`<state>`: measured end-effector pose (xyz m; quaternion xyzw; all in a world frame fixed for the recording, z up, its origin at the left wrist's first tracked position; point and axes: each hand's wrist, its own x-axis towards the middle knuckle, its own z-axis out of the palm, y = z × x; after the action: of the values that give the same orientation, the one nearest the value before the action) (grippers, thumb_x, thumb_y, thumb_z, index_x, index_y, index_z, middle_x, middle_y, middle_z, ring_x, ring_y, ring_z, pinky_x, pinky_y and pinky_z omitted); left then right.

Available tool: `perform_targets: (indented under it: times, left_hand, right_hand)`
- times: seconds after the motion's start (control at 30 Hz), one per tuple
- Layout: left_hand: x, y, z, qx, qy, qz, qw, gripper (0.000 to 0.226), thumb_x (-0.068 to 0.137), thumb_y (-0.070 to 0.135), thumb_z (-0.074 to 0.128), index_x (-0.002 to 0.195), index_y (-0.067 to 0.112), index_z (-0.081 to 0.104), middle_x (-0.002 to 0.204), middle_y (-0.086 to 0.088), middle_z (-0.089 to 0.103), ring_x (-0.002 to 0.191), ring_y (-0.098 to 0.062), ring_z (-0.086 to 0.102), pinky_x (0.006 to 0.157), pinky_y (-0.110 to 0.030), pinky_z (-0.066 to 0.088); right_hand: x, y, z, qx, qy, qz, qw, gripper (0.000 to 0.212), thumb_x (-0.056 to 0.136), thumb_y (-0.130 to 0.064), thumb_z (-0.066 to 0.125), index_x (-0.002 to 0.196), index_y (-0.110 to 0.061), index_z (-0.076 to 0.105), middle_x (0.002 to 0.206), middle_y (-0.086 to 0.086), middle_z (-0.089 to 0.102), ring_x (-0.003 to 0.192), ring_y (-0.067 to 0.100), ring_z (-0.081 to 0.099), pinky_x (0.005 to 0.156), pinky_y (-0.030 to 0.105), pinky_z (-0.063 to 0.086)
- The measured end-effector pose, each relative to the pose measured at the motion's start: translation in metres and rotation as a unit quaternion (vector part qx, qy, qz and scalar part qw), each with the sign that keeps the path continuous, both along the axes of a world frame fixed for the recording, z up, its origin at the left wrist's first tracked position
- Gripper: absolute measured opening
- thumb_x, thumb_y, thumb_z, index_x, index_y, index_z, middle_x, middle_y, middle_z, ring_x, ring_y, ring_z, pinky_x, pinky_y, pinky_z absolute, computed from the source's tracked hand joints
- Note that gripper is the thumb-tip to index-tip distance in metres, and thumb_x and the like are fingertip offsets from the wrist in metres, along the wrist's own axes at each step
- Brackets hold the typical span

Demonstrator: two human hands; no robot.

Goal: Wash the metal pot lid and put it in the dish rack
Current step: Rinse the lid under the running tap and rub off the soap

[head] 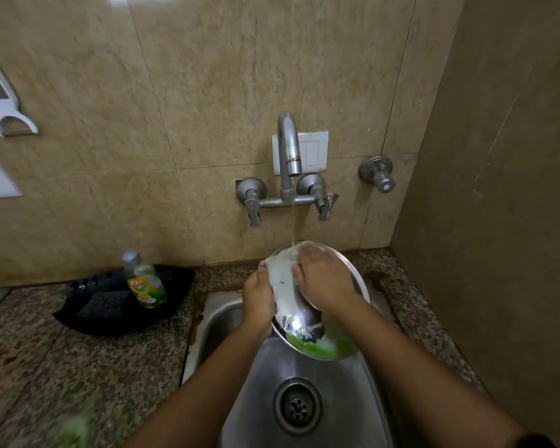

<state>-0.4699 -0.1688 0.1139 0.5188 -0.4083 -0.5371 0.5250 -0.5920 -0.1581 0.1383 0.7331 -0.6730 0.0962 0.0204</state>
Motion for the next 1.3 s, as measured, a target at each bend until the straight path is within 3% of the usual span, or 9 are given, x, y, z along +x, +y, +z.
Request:
perform_targets:
  times: [0.07, 0.2, 0.3, 0.47, 0.67, 0.8, 0.87, 1.1, 1.3]
  left_hand:
    - [-0.003, -0.001, 0.002, -0.005, -0.012, -0.009, 1.000, 0.038, 0.102, 0.029, 0.037, 0.083, 0.015, 0.066, 0.086, -0.013, 0.069, 0.080, -0.026, 0.065, 0.077, -0.036, 0.053]
    - [-0.001, -0.012, 0.007, 0.032, 0.000, 0.007, 0.999, 0.041, 0.101, 0.034, 0.038, 0.082, 0.012, 0.068, 0.084, -0.012, 0.072, 0.081, -0.028, 0.068, 0.075, -0.034, 0.054]
    - [0.012, -0.018, 0.009, 0.049, 0.007, 0.033, 0.998, 0.043, 0.101, 0.036, 0.036, 0.089, 0.006, 0.066, 0.084, -0.013, 0.070, 0.080, -0.030, 0.066, 0.075, -0.037, 0.055]
    - [0.032, -0.020, 0.007, 0.025, -0.040, 0.031, 0.998, 0.039, 0.100, 0.038, 0.037, 0.087, 0.013, 0.065, 0.081, -0.006, 0.068, 0.077, -0.025, 0.064, 0.069, -0.030, 0.052]
    - [0.017, -0.015, 0.004, -0.031, -0.072, -0.033, 0.996, 0.042, 0.100, 0.035, 0.039, 0.080, 0.013, 0.069, 0.087, -0.018, 0.071, 0.081, -0.029, 0.066, 0.081, -0.041, 0.053]
    - [0.013, -0.012, 0.010, -0.033, -0.031, -0.028, 0.999, 0.039, 0.100, 0.031, 0.040, 0.082, 0.014, 0.070, 0.082, -0.011, 0.071, 0.078, -0.026, 0.067, 0.079, -0.035, 0.052]
    - [0.016, -0.012, 0.009, -0.035, -0.036, -0.036, 0.998, 0.040, 0.100, 0.032, 0.041, 0.081, 0.012, 0.070, 0.081, -0.012, 0.072, 0.077, -0.026, 0.067, 0.078, -0.036, 0.053]
    - [0.011, -0.008, 0.012, -0.036, -0.053, -0.028, 0.998, 0.040, 0.101, 0.032, 0.039, 0.079, 0.012, 0.067, 0.080, -0.010, 0.069, 0.075, -0.023, 0.064, 0.074, -0.032, 0.051]
    - [0.017, -0.013, 0.016, 0.015, -0.012, 0.005, 1.000, 0.042, 0.098, 0.038, 0.043, 0.075, 0.011, 0.066, 0.074, -0.009, 0.069, 0.069, -0.024, 0.065, 0.070, -0.034, 0.052]
  right_hand:
    - [0.003, -0.002, 0.000, -0.019, 0.014, -0.014, 1.000, 0.053, 0.100, -0.031, 0.029, 0.145, -0.005, 0.032, 0.149, 0.016, 0.040, 0.134, 0.028, 0.039, 0.114, 0.039, 0.028]
    - [0.021, 0.035, -0.021, -0.076, 0.034, 0.169, 0.982, 0.053, 0.095, -0.034, 0.030, 0.141, -0.010, 0.044, 0.145, 0.009, 0.048, 0.136, 0.021, 0.042, 0.112, 0.039, 0.034]
    - [-0.019, 0.061, -0.039, -0.034, 0.000, 0.249, 0.968, 0.053, 0.098, -0.031, 0.035, 0.150, -0.022, 0.027, 0.157, -0.005, 0.025, 0.146, 0.009, 0.019, 0.119, 0.031, 0.014]
    - [-0.079, 0.039, -0.050, -0.030, -0.147, 0.061, 0.987, 0.057, 0.095, -0.047, 0.017, 0.149, -0.031, 0.008, 0.156, -0.016, 0.006, 0.147, 0.006, 0.006, 0.121, 0.039, 0.013]
    - [-0.044, -0.031, 0.008, 0.065, -0.257, 0.135, 0.955, 0.045, 0.103, -0.039, 0.020, 0.147, -0.032, 0.030, 0.156, -0.015, 0.019, 0.146, 0.009, 0.005, 0.120, 0.042, 0.004]
    - [-0.006, -0.011, 0.009, 0.004, -0.013, 0.201, 0.979, 0.053, 0.101, -0.034, 0.032, 0.151, -0.021, 0.020, 0.160, -0.002, 0.017, 0.147, 0.016, 0.015, 0.119, 0.040, 0.016]
    - [-0.002, 0.011, 0.002, -0.058, 0.069, 0.207, 0.974, 0.054, 0.097, -0.034, 0.033, 0.148, -0.018, 0.030, 0.155, 0.002, 0.033, 0.142, 0.020, 0.031, 0.114, 0.043, 0.028]
    - [-0.002, 0.013, -0.006, -0.120, 0.045, 0.032, 0.991, 0.053, 0.088, -0.031, 0.042, 0.137, -0.014, 0.049, 0.142, 0.006, 0.052, 0.135, 0.022, 0.041, 0.116, 0.043, 0.022]
    - [-0.005, 0.040, -0.023, -0.121, 0.060, 0.285, 0.949, 0.046, 0.088, -0.022, 0.054, 0.134, -0.023, 0.053, 0.141, -0.005, 0.053, 0.134, 0.013, 0.043, 0.115, 0.039, 0.023]
